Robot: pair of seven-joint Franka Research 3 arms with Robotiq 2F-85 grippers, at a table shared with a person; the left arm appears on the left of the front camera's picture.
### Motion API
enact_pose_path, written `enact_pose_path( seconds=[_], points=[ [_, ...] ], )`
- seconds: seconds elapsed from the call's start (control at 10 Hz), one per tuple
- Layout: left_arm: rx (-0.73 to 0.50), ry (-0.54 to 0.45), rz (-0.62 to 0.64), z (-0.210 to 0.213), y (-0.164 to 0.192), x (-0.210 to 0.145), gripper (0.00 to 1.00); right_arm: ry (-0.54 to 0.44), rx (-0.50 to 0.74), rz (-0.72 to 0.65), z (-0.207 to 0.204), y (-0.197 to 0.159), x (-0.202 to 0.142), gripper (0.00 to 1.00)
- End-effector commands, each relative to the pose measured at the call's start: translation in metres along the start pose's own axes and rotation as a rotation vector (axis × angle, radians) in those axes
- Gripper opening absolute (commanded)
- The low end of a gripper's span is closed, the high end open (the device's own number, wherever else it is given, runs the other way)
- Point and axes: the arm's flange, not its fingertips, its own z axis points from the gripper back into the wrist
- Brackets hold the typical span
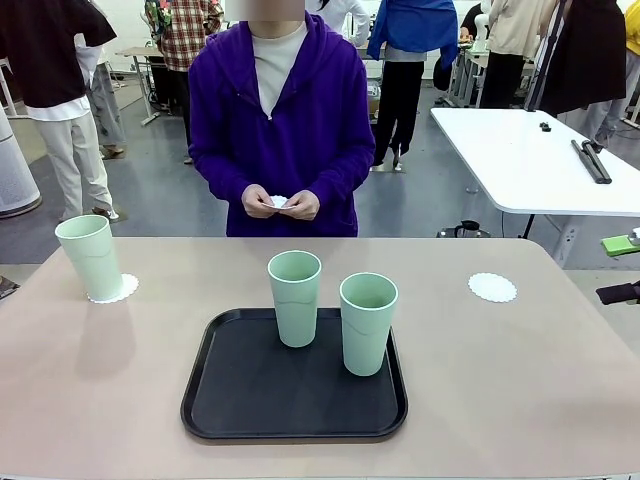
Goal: Place coasters on the table and set cups on them.
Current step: Take one Reusable plastic cup from the Flat Tray and place it on a coaster set by the human.
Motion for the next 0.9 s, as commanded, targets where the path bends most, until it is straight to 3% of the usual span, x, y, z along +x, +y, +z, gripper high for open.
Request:
enact_pose_path(
  seconds=[0.0, 0.1, 0.2, 0.4, 0.6, 0.8],
  points=[
    [0.009, -0.001, 0.004, 0.001, -0.001, -0.001, 1.0, 0.0, 0.006, 0.002, 0.0, 0.0, 0.0, 1.0],
    [0.009, -0.001, 0.004, 0.001, -0.001, -0.001, 1.0, 0.0, 0.0, 0.0, 0.0, 0.0, 0.0, 1.0],
    [0.009, -0.001, 0.004, 0.001, -0.001, -0.001, 1.0, 0.045, -0.039, 0.164, -0.001, 0.018, 0.017, 1.0],
    [0.009, -0.001, 0.004, 0.001, -0.001, -0.001, 1.0, 0.182, -0.258, 0.345, -0.016, 0.054, 0.074, 1.0],
    [0.009, -0.001, 0.004, 0.001, -0.001, -0.001, 1.0, 0.378, -0.465, 0.525, -0.048, 0.09, 0.108, 1.0],
    [0.009, -0.001, 0.004, 0.001, -0.001, -0.001, 1.0, 0.614, -0.634, 0.718, -0.109, 0.121, 0.116, 1.0]
  ],
)
